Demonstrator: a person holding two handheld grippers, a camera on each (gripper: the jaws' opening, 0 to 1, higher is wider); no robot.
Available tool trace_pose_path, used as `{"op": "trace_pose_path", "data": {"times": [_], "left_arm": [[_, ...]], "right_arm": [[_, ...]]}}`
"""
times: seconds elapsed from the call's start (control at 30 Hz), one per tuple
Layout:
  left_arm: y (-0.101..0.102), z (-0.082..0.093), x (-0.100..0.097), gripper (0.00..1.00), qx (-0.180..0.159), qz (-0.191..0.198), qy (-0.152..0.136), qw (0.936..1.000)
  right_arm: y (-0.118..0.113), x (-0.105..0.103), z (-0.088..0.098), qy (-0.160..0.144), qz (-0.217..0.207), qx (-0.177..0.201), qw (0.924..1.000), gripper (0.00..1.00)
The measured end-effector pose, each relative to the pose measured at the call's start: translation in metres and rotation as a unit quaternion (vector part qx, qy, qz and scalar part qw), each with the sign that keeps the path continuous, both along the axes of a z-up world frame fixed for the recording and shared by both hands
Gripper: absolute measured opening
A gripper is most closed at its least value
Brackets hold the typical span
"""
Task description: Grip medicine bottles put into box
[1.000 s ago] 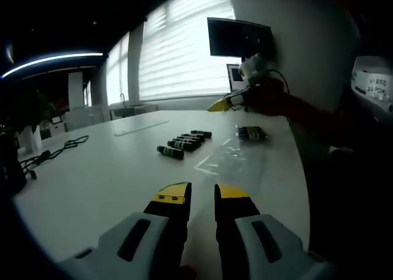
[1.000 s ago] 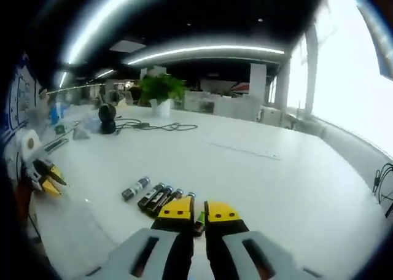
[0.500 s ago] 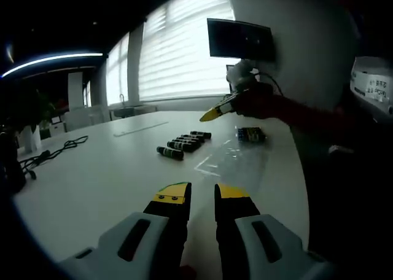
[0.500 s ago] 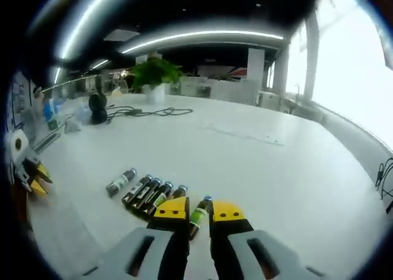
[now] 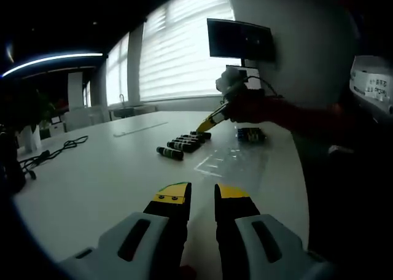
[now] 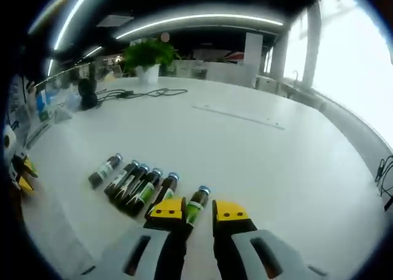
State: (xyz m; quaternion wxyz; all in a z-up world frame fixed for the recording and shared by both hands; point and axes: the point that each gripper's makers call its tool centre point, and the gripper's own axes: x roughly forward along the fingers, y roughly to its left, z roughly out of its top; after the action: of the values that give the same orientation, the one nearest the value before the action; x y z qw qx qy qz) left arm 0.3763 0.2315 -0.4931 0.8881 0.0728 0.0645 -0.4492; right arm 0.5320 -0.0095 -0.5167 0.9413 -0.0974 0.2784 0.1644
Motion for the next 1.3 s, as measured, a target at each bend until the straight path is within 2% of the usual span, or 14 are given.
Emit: {"op": "trace_pose_path", "data": {"times": [0.43,0.87,0.97,1.3], "left_arm": [[0.000,0.001,0.000,0.09,-0.002,-0.001,0.000,1.0000],[0.000,0.001,0.000,0.09,-0.002,0.000,0.000,1.0000],[0.000,0.001,0.000,0.09,-0.001,0.000,-0.001,1.0000],[0.001,0.001,0.000,0.09,-0.002,0.001,0.000,1.0000]], "right_arm": [[0.000,-0.002,-0.014,0.031,-0.007,-0.023,0.9992,0.09],[0.001,-0.004,-0.014,0.033,0.006,-0.027,0.9991,0.07],[0.000,-0.005,-0.014,0.042,0.006,-0.021,0.9989,0.06],[-0.003,-0.009,0.004,0.020,-0.001,-0.003,0.9998,0.06]]}}
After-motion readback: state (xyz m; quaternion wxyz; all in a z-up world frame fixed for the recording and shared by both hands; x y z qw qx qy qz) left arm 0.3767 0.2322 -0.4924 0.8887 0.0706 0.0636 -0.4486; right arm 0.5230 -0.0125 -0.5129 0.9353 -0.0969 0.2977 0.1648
